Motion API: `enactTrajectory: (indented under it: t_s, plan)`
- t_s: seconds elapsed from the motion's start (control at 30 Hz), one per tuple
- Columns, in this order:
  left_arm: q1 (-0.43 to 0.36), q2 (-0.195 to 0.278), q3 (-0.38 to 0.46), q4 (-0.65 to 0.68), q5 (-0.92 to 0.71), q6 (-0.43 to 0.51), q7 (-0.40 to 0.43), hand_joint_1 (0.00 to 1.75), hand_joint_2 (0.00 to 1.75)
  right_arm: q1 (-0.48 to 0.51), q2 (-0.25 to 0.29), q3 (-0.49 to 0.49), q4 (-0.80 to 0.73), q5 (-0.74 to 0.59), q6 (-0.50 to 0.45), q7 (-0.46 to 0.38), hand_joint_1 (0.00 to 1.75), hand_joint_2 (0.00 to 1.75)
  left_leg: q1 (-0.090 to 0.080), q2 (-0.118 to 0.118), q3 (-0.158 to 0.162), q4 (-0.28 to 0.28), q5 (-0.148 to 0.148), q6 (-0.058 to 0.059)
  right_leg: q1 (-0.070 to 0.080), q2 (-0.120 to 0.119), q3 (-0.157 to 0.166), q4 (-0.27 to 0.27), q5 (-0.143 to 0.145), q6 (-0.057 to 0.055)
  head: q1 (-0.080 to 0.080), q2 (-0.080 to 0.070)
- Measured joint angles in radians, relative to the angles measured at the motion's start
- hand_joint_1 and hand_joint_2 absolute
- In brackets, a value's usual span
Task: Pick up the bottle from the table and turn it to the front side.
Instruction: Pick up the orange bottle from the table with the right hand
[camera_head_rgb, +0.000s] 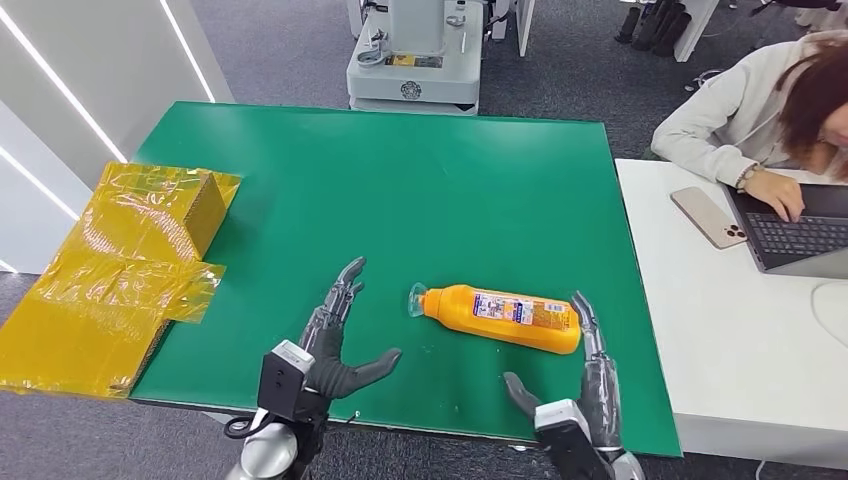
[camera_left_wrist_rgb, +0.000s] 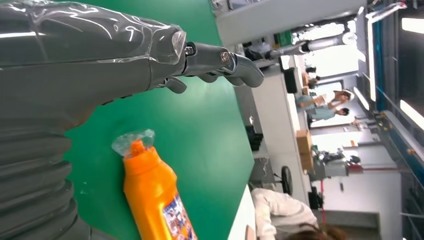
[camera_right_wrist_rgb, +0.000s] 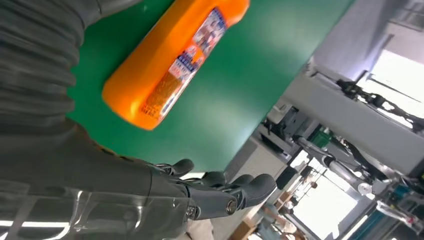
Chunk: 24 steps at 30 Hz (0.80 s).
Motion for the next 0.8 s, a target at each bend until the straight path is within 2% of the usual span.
enactTrajectory:
  t_s: [0.13, 0.27, 0.37, 0.53, 0.8]
  plan:
    - [-0.019, 0.000, -0.004, 0.012, 0.007, -0.021, -0.004, 0.00, 1.75, -0.072, -0.041, -0.008, 0.054, 0.130, 0.086, 0.091, 0.00, 1.75, 0.000, 0.000, 0.000, 0.000, 0.000, 0.000, 0.000, 0.000, 0.000, 0.000, 0.000, 0.000, 0.000, 0.000]
    - [-0.035, 0.001, -0.006, 0.028, 0.014, -0.040, -0.008, 0.00, 1.75, -0.161, -0.082, -0.006, 0.120, 0.195, 0.237, 0.171, 0.00, 1.75, 0.000, 0.001, 0.000, 0.000, 0.000, 0.000, 0.000, 0.001, 0.000, 0.000, 0.001, 0.000, 0.000, 0.000]
    - [-0.044, 0.002, -0.007, 0.040, 0.018, -0.051, -0.010, 0.00, 1.75, -0.239, -0.117, 0.016, 0.185, 0.195, 0.325, 0.193, 0.00, 1.75, 0.000, 0.001, 0.000, 0.000, 0.001, 0.000, 0.000, 0.001, 0.000, 0.000, 0.001, 0.000, 0.000, 0.000]
    - [-0.054, 0.003, -0.013, 0.055, 0.025, -0.062, -0.006, 0.00, 1.75, -0.347, -0.158, 0.080, 0.290, 0.164, 0.402, 0.200, 0.00, 1.75, 0.000, 0.000, 0.000, 0.001, 0.001, 0.000, 0.000, 0.001, 0.000, 0.000, 0.001, 0.000, 0.000, 0.000]
    - [-0.070, 0.009, -0.021, 0.079, 0.048, -0.055, 0.004, 0.00, 1.75, -0.382, -0.198, 0.174, 0.350, 0.067, 0.451, 0.192, 0.00, 1.75, 0.000, 0.000, 0.000, 0.000, 0.000, 0.000, 0.000, 0.001, 0.000, 0.000, 0.001, 0.000, 0.000, 0.000]
